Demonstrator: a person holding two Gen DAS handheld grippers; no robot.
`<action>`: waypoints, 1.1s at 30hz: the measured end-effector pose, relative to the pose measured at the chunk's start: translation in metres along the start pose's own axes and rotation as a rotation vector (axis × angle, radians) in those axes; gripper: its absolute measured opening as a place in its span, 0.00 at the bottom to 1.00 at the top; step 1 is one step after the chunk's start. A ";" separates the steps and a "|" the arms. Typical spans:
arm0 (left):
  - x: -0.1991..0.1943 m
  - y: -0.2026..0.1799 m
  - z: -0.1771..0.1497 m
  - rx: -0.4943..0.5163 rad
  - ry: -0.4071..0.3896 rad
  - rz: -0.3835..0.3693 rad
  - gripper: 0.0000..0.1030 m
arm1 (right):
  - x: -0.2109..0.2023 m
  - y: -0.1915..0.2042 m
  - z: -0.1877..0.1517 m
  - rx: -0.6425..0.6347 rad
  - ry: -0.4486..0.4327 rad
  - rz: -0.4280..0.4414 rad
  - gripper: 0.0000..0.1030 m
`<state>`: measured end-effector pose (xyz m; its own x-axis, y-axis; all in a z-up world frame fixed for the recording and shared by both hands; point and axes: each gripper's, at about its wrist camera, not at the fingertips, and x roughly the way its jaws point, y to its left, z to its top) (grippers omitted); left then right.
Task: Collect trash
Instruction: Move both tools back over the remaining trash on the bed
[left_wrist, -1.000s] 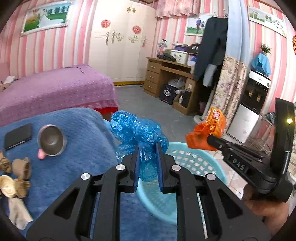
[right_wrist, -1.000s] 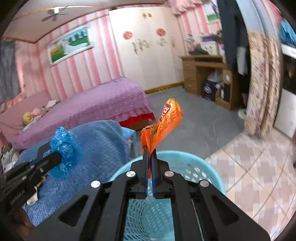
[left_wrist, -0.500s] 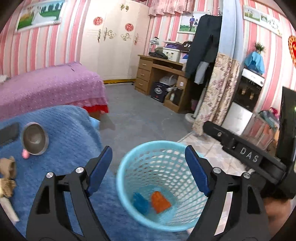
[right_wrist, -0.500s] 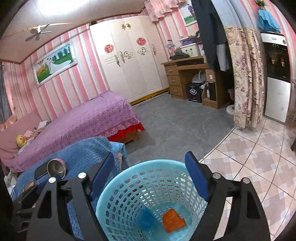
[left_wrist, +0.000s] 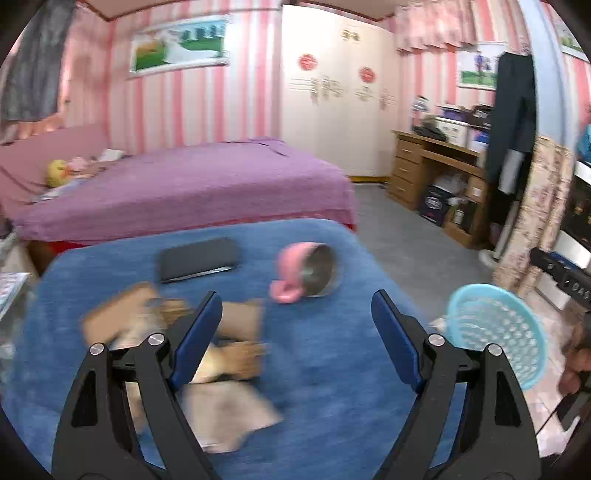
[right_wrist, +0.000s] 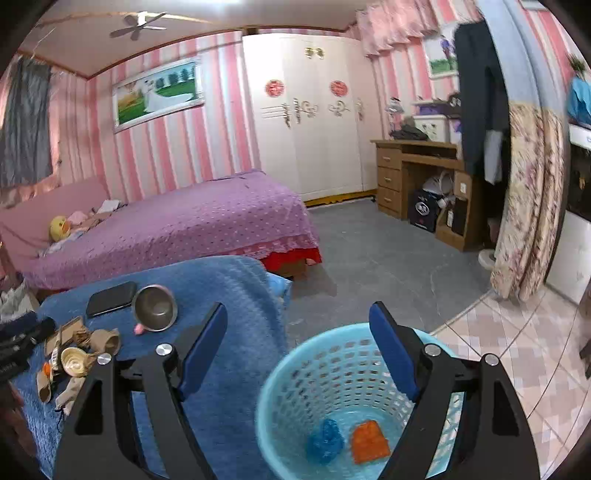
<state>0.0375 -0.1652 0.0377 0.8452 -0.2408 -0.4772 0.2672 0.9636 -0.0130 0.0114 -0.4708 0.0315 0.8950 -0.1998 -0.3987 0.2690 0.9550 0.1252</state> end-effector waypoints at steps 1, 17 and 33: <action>-0.005 0.013 -0.001 -0.008 -0.008 0.027 0.80 | -0.004 0.015 0.000 -0.028 -0.003 0.007 0.76; -0.022 0.102 -0.030 -0.113 -0.020 0.141 0.82 | -0.020 0.125 -0.008 -0.166 -0.001 0.148 0.76; -0.039 0.152 -0.043 -0.185 -0.026 0.180 0.82 | -0.020 0.184 -0.022 -0.237 0.036 0.226 0.76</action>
<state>0.0251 -0.0046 0.0171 0.8837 -0.0638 -0.4636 0.0240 0.9955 -0.0914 0.0346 -0.2865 0.0422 0.9083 0.0264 -0.4175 -0.0286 0.9996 0.0009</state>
